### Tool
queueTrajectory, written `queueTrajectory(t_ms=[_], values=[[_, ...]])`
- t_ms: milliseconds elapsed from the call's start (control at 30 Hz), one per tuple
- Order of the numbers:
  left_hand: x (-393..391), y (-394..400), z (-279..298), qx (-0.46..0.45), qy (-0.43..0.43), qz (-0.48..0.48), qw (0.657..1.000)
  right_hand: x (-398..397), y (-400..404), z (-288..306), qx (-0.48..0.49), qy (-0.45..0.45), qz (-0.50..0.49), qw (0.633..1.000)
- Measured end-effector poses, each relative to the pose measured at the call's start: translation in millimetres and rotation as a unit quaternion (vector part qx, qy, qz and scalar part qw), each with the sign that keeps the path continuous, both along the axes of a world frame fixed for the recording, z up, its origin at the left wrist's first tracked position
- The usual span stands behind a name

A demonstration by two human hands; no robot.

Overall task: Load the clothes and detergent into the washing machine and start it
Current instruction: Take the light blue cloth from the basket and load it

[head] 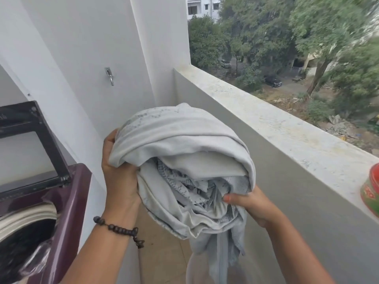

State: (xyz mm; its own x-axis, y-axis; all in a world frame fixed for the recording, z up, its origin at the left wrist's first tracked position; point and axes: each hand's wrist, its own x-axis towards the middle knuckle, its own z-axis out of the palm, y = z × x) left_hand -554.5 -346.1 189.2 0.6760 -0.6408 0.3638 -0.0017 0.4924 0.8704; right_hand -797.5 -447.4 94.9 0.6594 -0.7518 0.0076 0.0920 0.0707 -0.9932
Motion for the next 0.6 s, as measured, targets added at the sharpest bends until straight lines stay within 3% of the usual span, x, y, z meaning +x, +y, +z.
queueTrajectory(t_ms=[167, 300, 467, 600], values=[[4.8, 7.4, -19.6, 0.047, -0.023, -0.055, 0.997, 10.2, -3.1, 6.2, 0.017, -0.102, -0.114, 0.988], [25.4, 26.5, -39.7, 0.173, -0.06, -0.135, 0.974, 13.3, -9.5, 29.5, -0.051, -0.128, -0.158, 0.978], [33.5, 51.2, -25.5, 0.321, -0.215, -0.195, 0.902, 17.6, -7.7, 67.6, -0.24, -0.039, -0.142, 0.959], [7.3, 44.2, -7.7, 0.388, -0.468, -0.146, 0.781, 39.4, 4.2, 79.7, -0.434, 0.099, -0.085, 0.891]])
